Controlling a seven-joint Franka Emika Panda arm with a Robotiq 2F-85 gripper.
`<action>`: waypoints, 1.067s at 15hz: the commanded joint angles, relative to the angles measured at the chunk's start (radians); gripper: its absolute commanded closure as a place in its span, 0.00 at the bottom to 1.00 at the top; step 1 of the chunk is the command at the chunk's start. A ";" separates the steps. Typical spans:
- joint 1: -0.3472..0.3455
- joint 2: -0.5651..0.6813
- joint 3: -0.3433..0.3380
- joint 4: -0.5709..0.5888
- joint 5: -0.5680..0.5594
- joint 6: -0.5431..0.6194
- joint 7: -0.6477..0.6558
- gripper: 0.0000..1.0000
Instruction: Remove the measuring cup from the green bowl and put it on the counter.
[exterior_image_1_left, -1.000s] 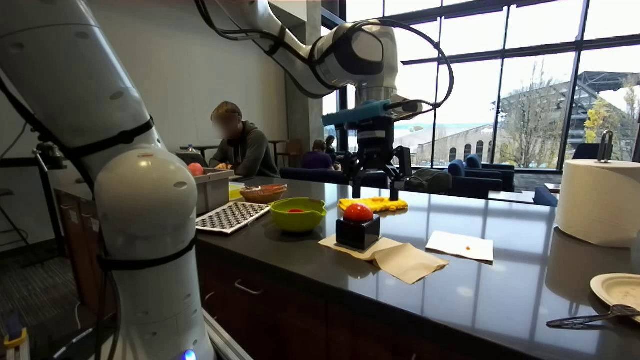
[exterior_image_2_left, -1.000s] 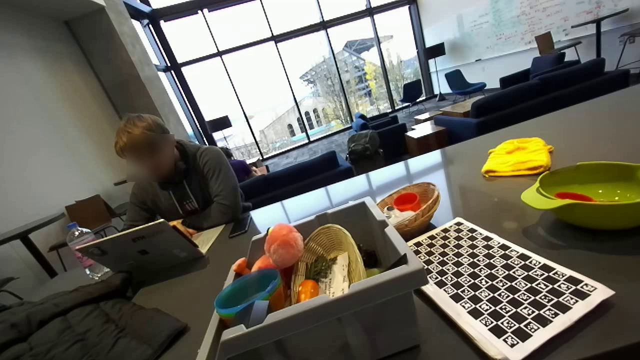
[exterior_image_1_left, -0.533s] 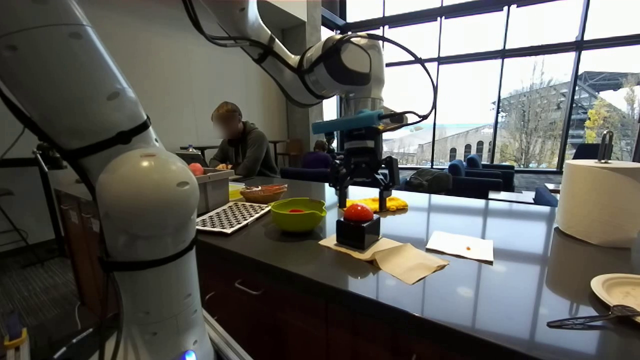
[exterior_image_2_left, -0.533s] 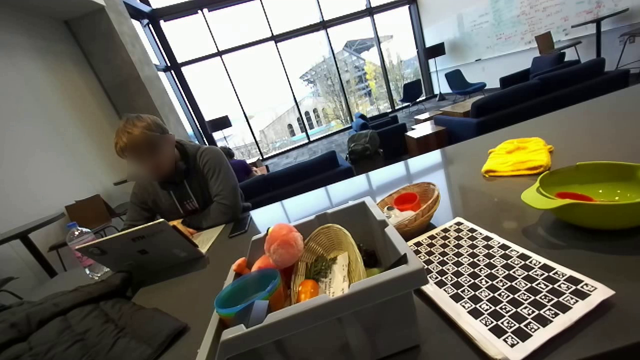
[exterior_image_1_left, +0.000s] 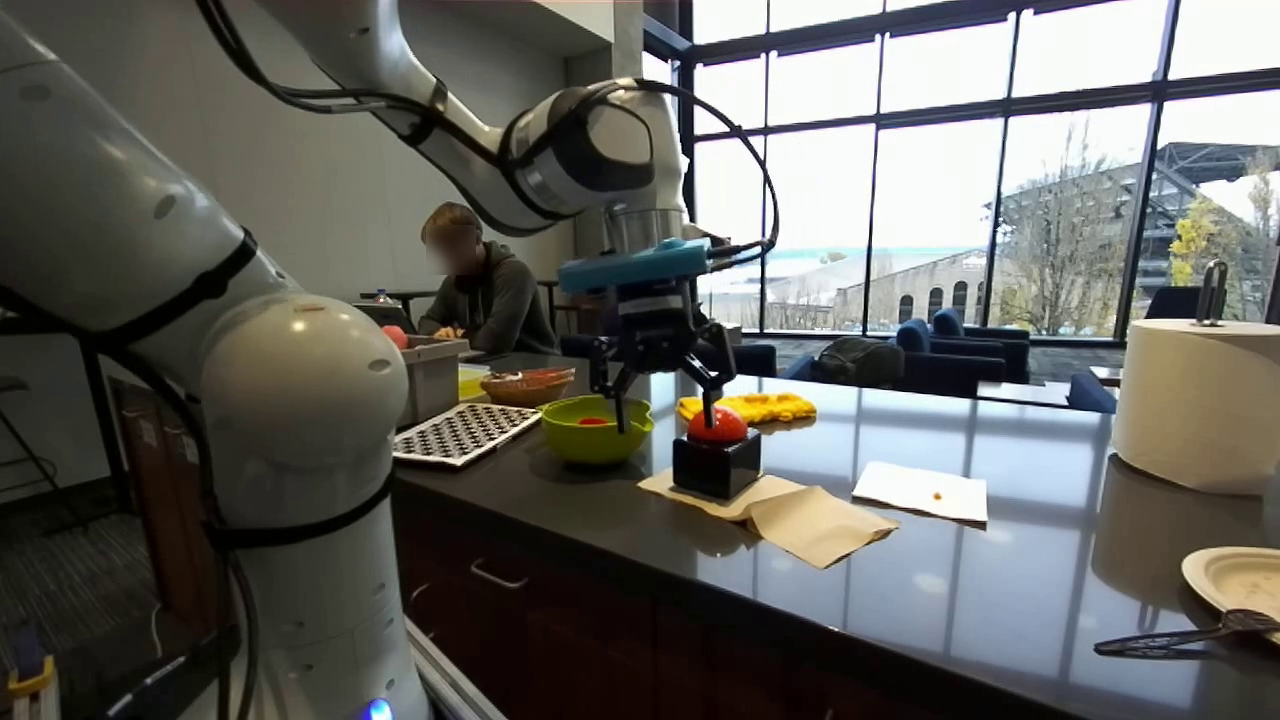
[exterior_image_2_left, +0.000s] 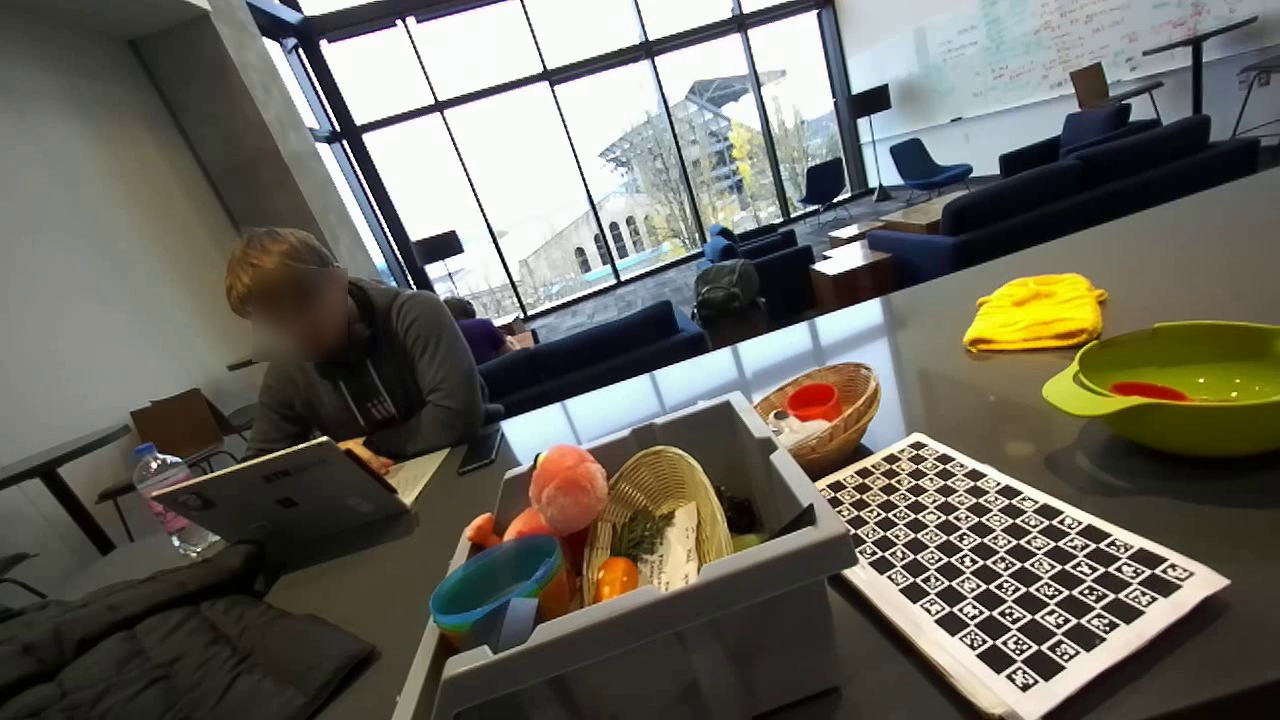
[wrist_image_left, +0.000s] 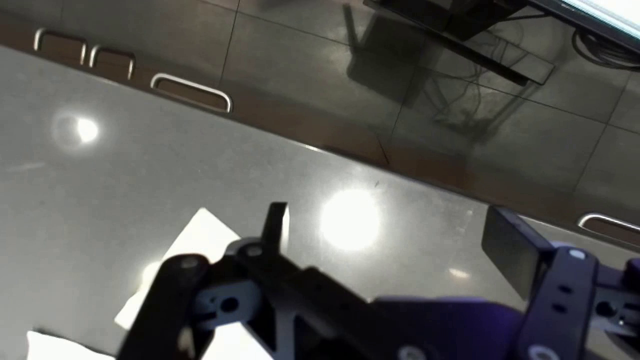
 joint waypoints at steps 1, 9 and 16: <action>0.081 -0.110 -0.020 0.006 0.027 0.002 -0.113 0.00; 0.177 -0.142 0.000 0.024 0.062 0.004 -0.180 0.00; 0.187 -0.134 0.003 0.024 0.055 0.017 -0.200 0.00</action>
